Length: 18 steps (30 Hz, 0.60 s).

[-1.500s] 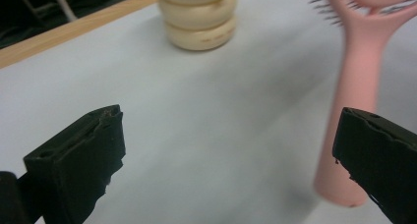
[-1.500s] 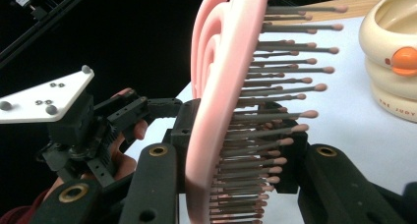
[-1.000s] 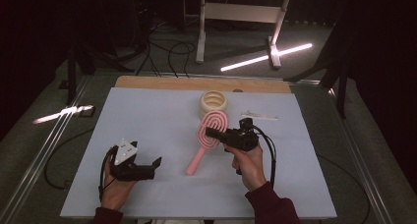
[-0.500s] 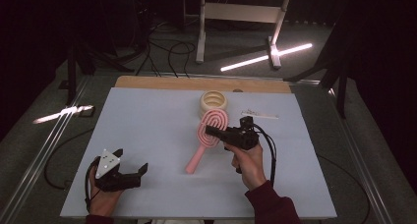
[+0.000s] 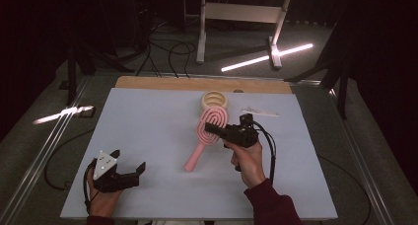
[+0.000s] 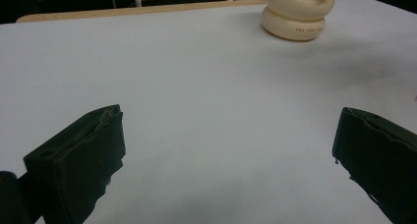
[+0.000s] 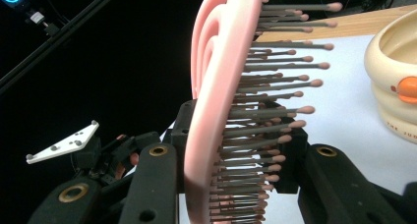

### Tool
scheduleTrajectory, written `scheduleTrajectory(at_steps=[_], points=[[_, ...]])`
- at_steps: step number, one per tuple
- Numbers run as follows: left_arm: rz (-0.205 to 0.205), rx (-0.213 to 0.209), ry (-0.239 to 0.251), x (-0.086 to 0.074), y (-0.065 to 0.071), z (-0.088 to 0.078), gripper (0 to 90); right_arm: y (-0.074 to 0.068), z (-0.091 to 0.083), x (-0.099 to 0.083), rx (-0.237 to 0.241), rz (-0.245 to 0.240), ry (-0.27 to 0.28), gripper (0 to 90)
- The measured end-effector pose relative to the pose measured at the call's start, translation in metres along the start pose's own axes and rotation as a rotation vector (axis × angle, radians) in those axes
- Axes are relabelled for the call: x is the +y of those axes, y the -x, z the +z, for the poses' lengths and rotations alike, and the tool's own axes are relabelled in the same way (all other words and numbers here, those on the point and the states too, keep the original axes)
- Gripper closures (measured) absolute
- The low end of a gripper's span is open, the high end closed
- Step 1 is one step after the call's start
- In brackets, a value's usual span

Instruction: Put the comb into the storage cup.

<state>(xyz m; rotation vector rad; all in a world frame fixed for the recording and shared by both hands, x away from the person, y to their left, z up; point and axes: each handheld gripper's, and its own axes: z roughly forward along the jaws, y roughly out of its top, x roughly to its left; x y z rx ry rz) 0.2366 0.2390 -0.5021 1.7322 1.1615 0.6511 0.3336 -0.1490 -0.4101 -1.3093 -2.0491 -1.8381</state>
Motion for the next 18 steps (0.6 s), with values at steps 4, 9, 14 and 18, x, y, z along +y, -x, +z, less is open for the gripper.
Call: scheduleTrajectory(at_steps=[4,9,14,18], points=[[0.005,0.0,-0.006,-0.001,0.001,0.001,0.0,0.0,0.0,0.002,-0.001,0.006,0.002,63.4],[0.005,0.004,-0.011,-0.001,0.002,0.003,0.0,0.001,-0.001,0.005,0.005,0.009,0.004,63.4],[0.006,0.003,-0.012,-0.002,0.003,0.004,0.0,0.001,-0.001,0.008,0.005,0.013,0.011,63.4],[0.006,0.0,-0.013,-0.002,0.003,0.004,0.0,0.001,-0.002,0.011,0.001,0.012,0.013,63.4]])
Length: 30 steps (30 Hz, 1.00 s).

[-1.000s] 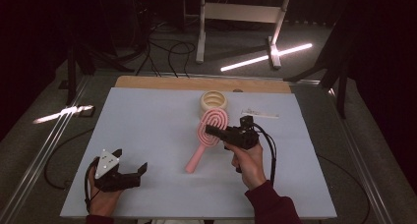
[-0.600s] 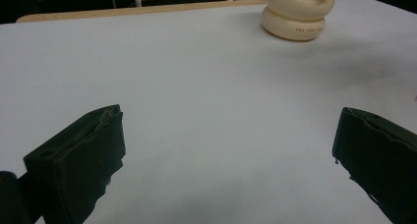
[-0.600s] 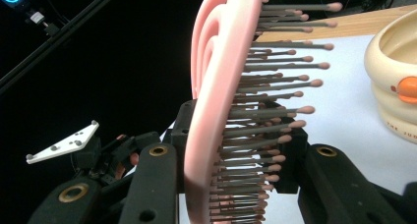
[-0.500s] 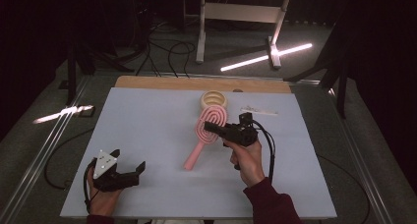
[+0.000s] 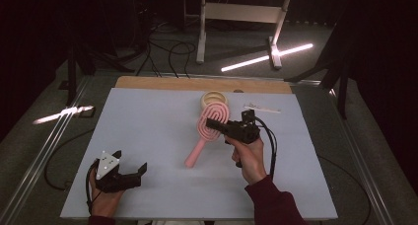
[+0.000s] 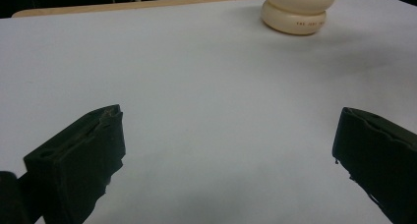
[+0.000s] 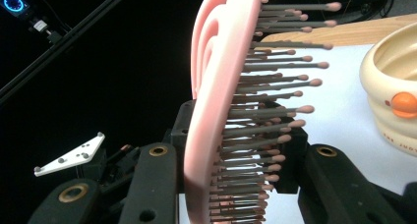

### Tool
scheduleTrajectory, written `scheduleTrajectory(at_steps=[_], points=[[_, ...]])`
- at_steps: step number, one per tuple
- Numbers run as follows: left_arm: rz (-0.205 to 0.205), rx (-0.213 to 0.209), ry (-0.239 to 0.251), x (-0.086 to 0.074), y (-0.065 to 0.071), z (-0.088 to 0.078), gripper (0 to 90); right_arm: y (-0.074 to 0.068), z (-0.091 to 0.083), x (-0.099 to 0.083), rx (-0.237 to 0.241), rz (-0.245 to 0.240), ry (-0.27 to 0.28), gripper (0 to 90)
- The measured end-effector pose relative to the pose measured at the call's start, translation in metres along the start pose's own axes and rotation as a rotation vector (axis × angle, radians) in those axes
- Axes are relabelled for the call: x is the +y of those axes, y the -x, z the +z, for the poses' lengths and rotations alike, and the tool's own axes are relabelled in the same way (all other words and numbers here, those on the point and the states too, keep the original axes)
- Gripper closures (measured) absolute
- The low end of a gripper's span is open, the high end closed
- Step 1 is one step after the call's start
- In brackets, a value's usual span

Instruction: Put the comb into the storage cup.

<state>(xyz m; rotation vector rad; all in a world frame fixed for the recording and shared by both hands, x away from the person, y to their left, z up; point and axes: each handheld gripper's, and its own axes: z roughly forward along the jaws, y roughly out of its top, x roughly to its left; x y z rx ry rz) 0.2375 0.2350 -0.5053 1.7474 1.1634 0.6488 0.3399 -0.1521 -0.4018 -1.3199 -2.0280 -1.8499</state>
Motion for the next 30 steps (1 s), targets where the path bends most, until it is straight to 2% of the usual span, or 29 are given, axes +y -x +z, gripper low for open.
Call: scheduleTrajectory(at_steps=[9,20,30], points=[[0.001,0.001,0.0,0.0,0.001,0.0,0.0,-0.001,-0.001,0.008,0.001,-0.011,0.017,63.4],[-0.002,0.004,0.0,-0.001,0.001,0.001,0.0,0.008,-0.003,0.013,-0.023,0.013,0.03,63.4],[-0.004,0.0,0.003,0.0,0.001,0.0,0.0,0.008,-0.004,0.022,-0.041,-0.006,0.038,63.4]])
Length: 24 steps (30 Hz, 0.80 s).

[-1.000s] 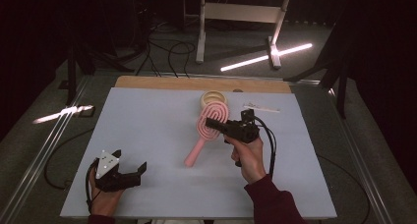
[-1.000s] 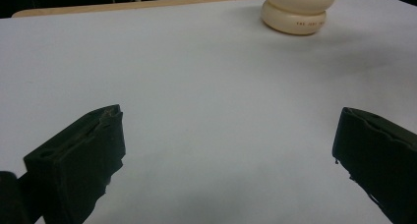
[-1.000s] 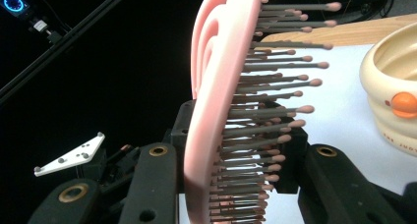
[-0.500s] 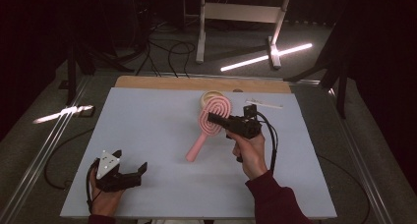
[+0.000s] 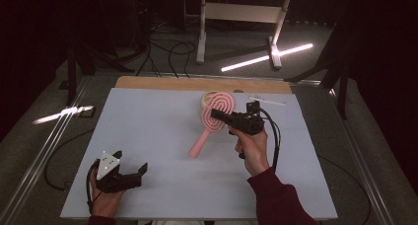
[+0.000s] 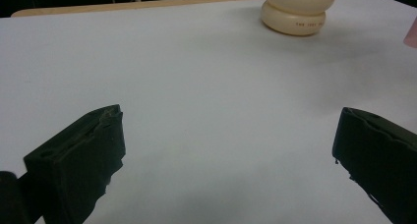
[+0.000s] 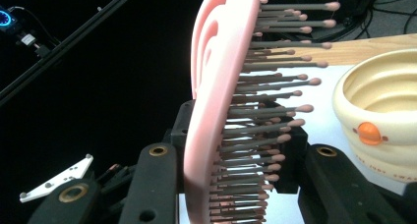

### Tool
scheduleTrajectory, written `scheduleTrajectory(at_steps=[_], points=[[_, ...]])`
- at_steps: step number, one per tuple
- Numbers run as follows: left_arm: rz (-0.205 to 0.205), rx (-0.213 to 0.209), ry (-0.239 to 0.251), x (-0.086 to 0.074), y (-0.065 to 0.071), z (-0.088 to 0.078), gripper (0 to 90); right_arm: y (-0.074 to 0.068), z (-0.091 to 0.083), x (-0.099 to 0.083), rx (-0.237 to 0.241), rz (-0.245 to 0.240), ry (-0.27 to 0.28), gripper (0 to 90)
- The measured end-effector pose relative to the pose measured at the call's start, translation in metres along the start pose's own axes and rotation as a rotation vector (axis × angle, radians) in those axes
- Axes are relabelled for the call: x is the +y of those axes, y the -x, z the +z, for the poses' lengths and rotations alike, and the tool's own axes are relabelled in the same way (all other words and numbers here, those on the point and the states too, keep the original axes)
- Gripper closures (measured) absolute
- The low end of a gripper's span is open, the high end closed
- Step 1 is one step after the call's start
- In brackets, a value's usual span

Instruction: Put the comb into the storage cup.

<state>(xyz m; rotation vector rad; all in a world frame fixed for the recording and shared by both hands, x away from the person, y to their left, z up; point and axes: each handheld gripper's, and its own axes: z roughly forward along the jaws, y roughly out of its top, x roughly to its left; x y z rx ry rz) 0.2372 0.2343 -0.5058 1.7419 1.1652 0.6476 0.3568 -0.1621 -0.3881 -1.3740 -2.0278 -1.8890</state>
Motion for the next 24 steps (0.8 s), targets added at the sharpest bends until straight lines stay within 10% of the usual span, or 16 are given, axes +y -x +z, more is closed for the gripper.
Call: scheduleTrajectory(at_steps=[24], points=[[-0.003,-0.001,0.002,0.0,0.0,0.0,0.0,0.009,-0.01,0.021,-0.033,-0.001,0.032,63.5]])
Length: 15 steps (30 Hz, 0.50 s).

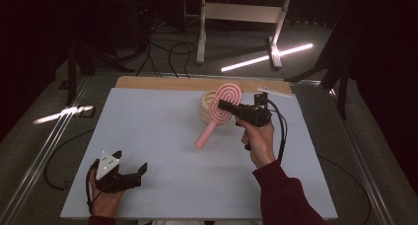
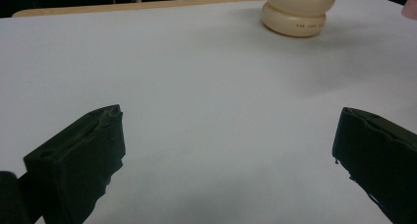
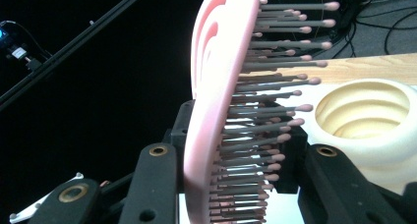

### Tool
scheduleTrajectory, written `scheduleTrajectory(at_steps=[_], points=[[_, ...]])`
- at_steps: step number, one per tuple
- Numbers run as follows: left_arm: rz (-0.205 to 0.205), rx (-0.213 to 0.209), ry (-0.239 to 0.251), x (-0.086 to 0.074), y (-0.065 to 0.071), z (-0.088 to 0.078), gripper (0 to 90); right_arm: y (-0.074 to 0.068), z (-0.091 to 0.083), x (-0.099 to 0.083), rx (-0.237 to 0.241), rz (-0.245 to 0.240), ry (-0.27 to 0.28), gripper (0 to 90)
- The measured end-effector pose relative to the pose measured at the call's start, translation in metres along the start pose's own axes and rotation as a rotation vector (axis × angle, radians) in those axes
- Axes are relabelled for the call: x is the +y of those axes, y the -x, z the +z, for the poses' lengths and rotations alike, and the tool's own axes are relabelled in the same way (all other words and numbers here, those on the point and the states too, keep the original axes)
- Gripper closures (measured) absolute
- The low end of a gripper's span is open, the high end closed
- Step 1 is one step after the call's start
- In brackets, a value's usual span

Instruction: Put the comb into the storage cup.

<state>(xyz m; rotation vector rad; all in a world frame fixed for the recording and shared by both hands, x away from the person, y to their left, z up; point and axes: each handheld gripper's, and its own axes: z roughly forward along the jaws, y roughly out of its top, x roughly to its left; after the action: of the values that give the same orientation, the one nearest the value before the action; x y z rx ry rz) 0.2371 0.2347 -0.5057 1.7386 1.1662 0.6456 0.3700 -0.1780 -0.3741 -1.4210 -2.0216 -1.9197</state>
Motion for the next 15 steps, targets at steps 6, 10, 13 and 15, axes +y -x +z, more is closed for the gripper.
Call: scheduleTrajectory(at_steps=[6,10,13,15], points=[[-0.002,0.002,0.0,0.0,0.0,0.0,0.0,0.0,-0.001,0.006,-0.005,-0.006,0.01,63.5],[-0.005,-0.001,-0.002,0.0,0.0,0.0,0.0,-0.001,-0.003,0.01,-0.01,-0.012,0.011,63.5],[-0.006,-0.002,-0.002,0.0,0.0,0.0,0.0,-0.001,-0.003,0.011,-0.011,-0.015,0.013,63.5],[-0.005,-0.001,-0.001,0.0,0.0,0.0,0.0,-0.001,-0.004,0.014,-0.013,-0.021,0.02,63.5]])
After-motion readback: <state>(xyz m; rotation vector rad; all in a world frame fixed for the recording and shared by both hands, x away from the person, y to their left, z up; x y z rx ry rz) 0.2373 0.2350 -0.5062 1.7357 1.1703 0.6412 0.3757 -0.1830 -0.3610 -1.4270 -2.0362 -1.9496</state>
